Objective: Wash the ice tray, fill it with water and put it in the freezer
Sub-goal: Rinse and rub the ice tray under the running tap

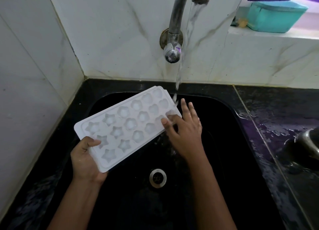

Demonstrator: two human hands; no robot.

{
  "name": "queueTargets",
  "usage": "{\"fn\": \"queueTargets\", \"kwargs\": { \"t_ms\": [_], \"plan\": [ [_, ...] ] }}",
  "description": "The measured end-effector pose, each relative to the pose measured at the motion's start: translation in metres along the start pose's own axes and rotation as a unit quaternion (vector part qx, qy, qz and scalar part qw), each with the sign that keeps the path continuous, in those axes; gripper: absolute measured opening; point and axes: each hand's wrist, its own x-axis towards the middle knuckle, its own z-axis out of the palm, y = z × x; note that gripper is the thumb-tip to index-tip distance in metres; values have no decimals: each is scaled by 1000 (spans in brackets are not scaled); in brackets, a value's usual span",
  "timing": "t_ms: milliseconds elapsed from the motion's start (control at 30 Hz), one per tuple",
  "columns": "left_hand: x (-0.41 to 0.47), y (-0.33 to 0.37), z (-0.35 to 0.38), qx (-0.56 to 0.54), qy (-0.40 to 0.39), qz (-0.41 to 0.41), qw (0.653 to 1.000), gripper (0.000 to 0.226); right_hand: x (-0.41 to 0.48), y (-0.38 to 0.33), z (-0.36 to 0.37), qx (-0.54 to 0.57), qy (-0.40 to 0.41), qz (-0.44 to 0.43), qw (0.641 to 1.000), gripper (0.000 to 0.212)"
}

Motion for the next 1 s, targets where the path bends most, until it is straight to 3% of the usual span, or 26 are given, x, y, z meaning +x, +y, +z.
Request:
{"fn": "queueTargets", "kwargs": {
  "t_ms": [67, 133, 233, 467, 600, 733, 900, 1000],
  "plan": [
    [-1, -1, 4, 6, -5, -27, 1000, 53, 0, 5, -6, 16, 47, 42, 998, 42],
    [-3, -3, 8, 16, 9, -40, 999, 40, 0, 5, -4, 5, 138, 26, 990, 33],
    [-6, -4, 16, 35, 25, -45, 998, 39, 1, 3, -1, 10, 196, 4, 981, 38],
    [-11, -9, 35, 72, -5, -111, 991, 73, 2, 0, 1, 44, 191, -77, 978, 23],
    [-12, -16, 39, 74, -14, -142, 987, 80, -1, -4, 10, -52, 166, -29, 984, 41],
    [-12, -17, 38, 58, -14, -127, 990, 84, 0, -4, 10, -44, 97, -62, 992, 54],
    [-10, -17, 33, 69, -20, -126, 989, 81, -2, -1, 7, -75, 132, -28, 988, 54],
    [-9, -18, 32, 55, -22, -129, 990, 85, -3, -13, 12, -52, 86, -39, 994, 61]
  ]
}}
